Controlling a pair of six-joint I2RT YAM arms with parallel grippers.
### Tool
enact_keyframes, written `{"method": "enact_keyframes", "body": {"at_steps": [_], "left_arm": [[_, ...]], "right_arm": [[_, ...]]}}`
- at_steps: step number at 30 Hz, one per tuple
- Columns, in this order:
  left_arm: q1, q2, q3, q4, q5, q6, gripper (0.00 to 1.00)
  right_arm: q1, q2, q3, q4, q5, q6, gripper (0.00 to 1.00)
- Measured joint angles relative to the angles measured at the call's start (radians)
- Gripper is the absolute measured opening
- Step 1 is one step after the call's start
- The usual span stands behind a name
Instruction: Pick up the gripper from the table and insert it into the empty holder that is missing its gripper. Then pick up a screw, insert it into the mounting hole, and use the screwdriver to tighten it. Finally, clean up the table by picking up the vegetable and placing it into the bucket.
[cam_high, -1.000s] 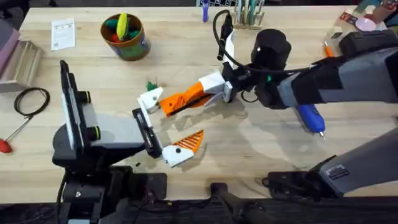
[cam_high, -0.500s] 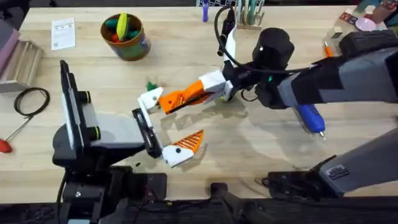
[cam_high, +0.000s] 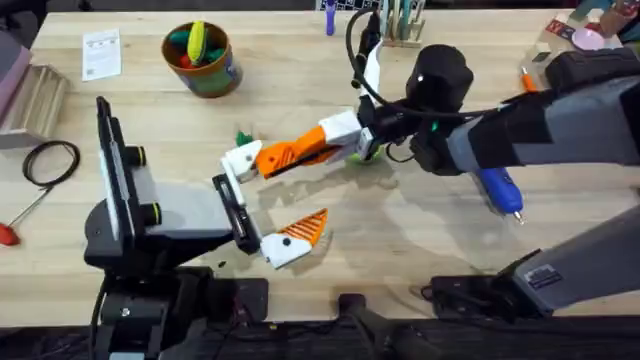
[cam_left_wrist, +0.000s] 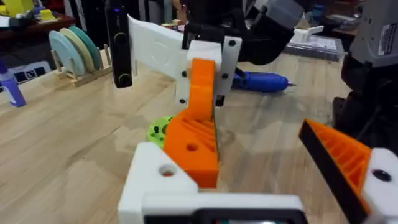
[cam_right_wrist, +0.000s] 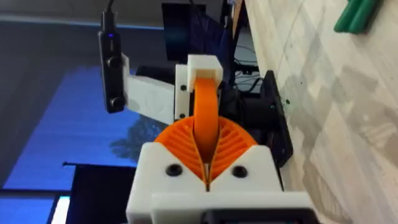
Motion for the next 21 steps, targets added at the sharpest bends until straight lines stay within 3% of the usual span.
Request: {"method": "enact_keyframes", "body": {"at_steps": [21], "left_arm": [[0.014,0.0,0.0,0.003,-0.034,-0.005,0.985]], "right_arm": [[0.047,0.0,0.0,0.002,0.119,-0.002,0.009]]}}
